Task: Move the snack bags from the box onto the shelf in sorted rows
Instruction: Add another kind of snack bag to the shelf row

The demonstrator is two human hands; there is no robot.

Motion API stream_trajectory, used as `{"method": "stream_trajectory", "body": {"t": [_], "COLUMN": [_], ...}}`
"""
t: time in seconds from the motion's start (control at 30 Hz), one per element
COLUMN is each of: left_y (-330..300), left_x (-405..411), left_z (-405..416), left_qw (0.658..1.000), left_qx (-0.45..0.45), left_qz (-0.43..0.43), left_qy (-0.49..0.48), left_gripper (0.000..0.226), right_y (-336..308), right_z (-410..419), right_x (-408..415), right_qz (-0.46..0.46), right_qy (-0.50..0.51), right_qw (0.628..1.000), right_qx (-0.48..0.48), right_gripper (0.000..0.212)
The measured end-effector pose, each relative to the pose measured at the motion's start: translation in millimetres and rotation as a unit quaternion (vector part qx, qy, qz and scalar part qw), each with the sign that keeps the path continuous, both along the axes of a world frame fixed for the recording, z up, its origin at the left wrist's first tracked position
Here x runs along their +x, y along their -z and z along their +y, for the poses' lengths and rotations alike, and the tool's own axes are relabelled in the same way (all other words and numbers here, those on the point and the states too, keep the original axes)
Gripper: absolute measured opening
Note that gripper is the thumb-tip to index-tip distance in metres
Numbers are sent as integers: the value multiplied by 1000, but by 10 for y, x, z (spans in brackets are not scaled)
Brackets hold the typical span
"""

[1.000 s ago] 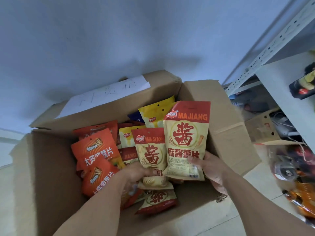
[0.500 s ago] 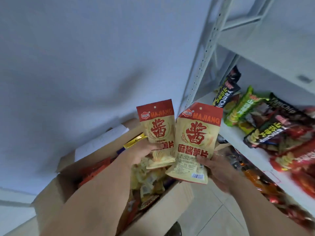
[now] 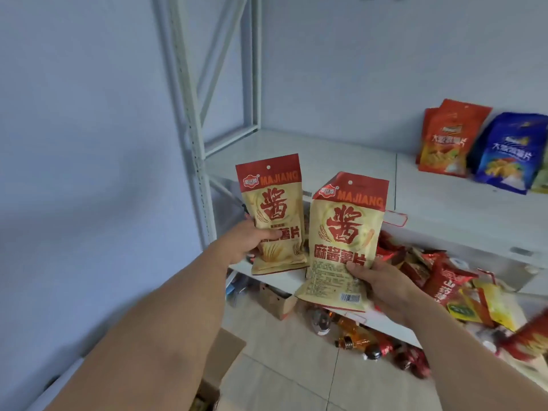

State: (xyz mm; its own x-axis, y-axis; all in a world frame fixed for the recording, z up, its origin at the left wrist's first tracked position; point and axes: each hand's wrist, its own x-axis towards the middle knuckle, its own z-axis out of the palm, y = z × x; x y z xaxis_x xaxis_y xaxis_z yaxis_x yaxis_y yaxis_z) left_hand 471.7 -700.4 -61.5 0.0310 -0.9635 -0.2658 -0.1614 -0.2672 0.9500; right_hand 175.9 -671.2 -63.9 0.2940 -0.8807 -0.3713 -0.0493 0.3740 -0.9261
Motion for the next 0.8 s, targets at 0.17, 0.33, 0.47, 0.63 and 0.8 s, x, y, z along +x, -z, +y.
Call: {"method": "stream_trajectory", "body": {"t": [0.17, 0.33, 0.47, 0.63, 0.8], "left_y": [-273, -511, -599, -694, -786], "left_x": [-770, -1313, -1566, -1785, -2023], "left_z": [-965, -1824, -2533, -3588, -4600], "left_qw": [999, 998, 996, 992, 987], "left_qx": [-9, -22, -27, -38, -33], "left_qz": [4, 2, -14, -23, -19], "left_qy": [35, 57, 79, 116, 156], "left_gripper": [29, 29, 29, 27, 22], "right_y": [-269, -393, -394, -457, -513], "right_z": [-633, -1380, -1947, -2787, -3580], "right_x": [-736, -1198, -1380, -1502, -1593], "right_qz": [1, -2, -10, -8, -17], "right_qy": [46, 71, 80, 111, 150], "right_qw": [999, 997, 996, 992, 986], "right_qx": [-12, -39, -37, -60, -66], "right_gripper": [22, 25, 27, 24, 25]}}
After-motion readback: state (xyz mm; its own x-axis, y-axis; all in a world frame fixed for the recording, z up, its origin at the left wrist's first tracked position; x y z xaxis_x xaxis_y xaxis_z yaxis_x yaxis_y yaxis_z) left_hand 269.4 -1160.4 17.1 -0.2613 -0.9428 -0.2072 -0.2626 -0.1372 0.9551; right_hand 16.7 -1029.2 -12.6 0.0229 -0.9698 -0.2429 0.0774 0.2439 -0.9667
